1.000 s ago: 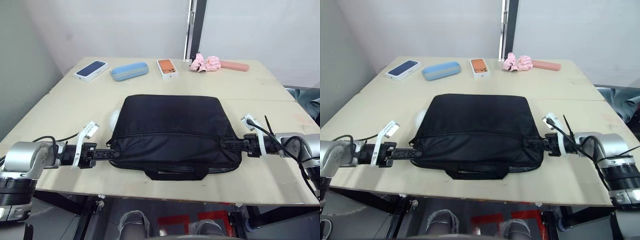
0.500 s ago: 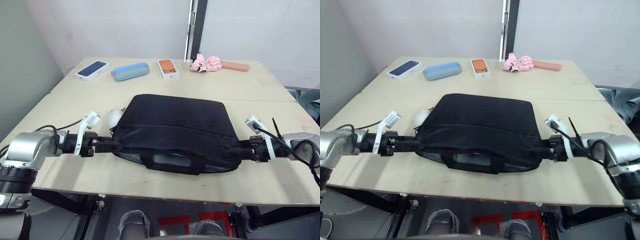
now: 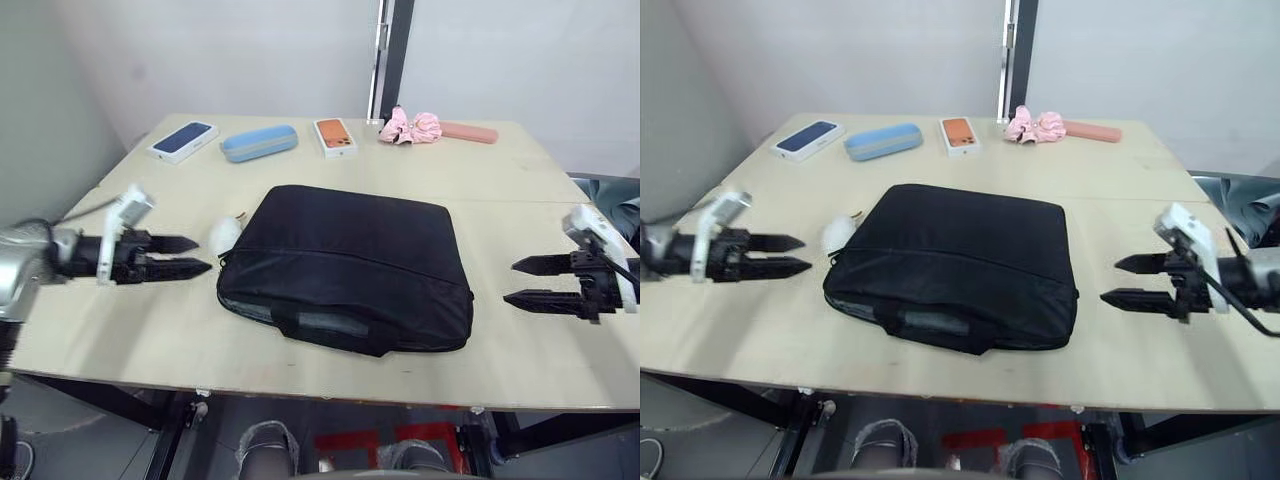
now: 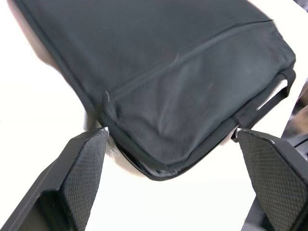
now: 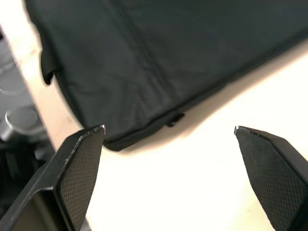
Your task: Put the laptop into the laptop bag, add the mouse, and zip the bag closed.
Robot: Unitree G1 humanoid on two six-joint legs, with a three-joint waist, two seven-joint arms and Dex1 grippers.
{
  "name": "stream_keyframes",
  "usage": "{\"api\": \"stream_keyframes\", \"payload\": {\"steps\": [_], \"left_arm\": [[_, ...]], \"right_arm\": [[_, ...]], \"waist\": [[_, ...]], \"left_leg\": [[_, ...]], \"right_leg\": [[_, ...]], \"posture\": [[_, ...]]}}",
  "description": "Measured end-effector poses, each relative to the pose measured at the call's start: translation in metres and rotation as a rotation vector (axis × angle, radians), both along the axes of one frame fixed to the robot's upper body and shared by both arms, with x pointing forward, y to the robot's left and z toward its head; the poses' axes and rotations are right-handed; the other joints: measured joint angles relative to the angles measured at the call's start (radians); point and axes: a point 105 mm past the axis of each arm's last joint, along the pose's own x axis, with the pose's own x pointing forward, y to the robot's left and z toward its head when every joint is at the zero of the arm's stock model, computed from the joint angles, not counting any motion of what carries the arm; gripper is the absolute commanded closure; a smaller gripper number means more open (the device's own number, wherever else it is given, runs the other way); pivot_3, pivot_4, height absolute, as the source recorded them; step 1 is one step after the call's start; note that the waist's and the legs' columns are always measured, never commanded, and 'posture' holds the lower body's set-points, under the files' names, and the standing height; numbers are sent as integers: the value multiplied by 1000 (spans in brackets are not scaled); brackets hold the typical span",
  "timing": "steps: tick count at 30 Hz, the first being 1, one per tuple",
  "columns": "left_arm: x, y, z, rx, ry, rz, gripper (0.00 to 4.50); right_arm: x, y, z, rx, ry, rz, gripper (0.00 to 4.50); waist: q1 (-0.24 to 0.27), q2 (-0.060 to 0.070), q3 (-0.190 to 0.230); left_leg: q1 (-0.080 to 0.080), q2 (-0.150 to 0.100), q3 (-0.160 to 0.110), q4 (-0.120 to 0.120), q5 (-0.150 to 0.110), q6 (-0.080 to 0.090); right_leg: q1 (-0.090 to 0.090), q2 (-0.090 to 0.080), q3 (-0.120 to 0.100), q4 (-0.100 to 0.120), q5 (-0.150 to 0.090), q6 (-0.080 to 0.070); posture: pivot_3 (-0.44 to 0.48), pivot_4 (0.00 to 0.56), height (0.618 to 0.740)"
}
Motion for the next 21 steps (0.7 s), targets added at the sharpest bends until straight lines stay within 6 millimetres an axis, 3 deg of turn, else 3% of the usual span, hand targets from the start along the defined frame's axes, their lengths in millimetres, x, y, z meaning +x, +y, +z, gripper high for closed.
{"api": "stream_keyframes", "payload": {"steps": [1, 4, 9, 14, 15, 18, 21], "left_arm": [[-4, -1, 7, 17, -30, -33, 47], [-12, -10, 13, 45, -83, -124, 0], [-40, -59, 54, 96, -308, -421, 0], [-62, -88, 60, 106, -364, -598, 0], [-65, -91, 60, 108, -369, -619, 0], [-68, -96, 59, 94, -364, -655, 0], [-66, -101, 53, 87, -347, -677, 0]], "right_arm": [[-3, 2, 2, -7, -15, 15, 0], [-14, 6, 3, -10, -11, 38, 807], [-39, 31, 4, 14, 40, 139, 2516], [-42, 50, -10, 33, 93, 164, 4272], [-43, 55, -16, 35, 110, 175, 4468], [-34, 70, -29, 4, 96, 199, 4468], [-18, 98, -61, -47, 53, 220, 4468]], "waist": [[-1, 0, 0], [-1, 0, 0], [5, 0, 0], [-5, 0, 0], [-7, 1, -1], [-11, 0, -2], [-15, 0, -3]], "left_leg": [[1, 0, 0, 0, 0, 0], [3, 0, 1, 0, 0, 0], [8, 0, 2, 0, 0, 0], [10, 0, 3, 0, 0, -1], [11, 0, 3, 0, 0, -1], [12, 1, 3, 1, 0, -1], [13, 0, 4, 1, 0, -1]], "right_leg": [[1, 0, 0, 0, 0, 0], [1, -1, 0, 2, 0, 0], [7, -1, 1, 1, 0, 0], [6, 0, 3, 4, 0, 1], [6, 0, 3, 5, -1, 1], [7, 1, 4, 5, -1, 1], [6, 0, 6, 6, -1, 1]], "posture": [[0, 150, 740], [0, 150, 740], [0, 150, 740], [0, 150, 740], [0, 150, 740], [0, 150, 740], [0, 150, 740]]}}
